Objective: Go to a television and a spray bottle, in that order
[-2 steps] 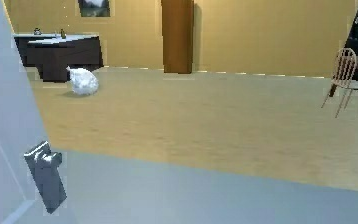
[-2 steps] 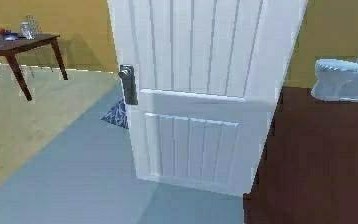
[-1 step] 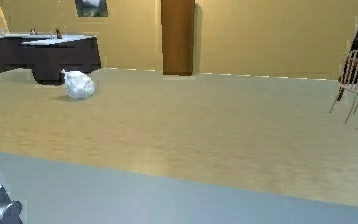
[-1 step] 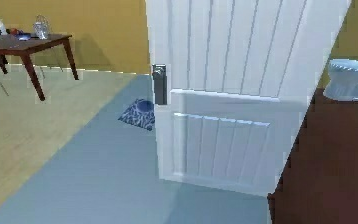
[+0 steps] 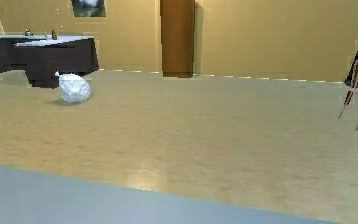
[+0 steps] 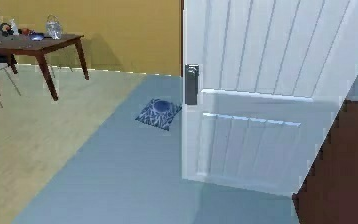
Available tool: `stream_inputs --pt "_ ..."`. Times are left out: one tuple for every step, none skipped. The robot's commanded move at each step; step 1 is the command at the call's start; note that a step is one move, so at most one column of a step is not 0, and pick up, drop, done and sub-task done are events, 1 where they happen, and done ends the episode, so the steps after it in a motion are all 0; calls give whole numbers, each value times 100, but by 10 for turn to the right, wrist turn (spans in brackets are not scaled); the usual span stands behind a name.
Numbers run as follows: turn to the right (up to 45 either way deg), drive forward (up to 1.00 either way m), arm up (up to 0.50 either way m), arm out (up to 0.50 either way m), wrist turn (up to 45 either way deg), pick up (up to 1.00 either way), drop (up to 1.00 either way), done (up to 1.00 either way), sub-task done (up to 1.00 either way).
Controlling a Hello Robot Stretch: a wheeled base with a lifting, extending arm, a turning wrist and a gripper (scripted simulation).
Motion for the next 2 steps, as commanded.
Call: stream_inputs --pt "450 0 0 0 0 0 0 0 0" --pt "450 0 0 0 0 0 0 0 0"
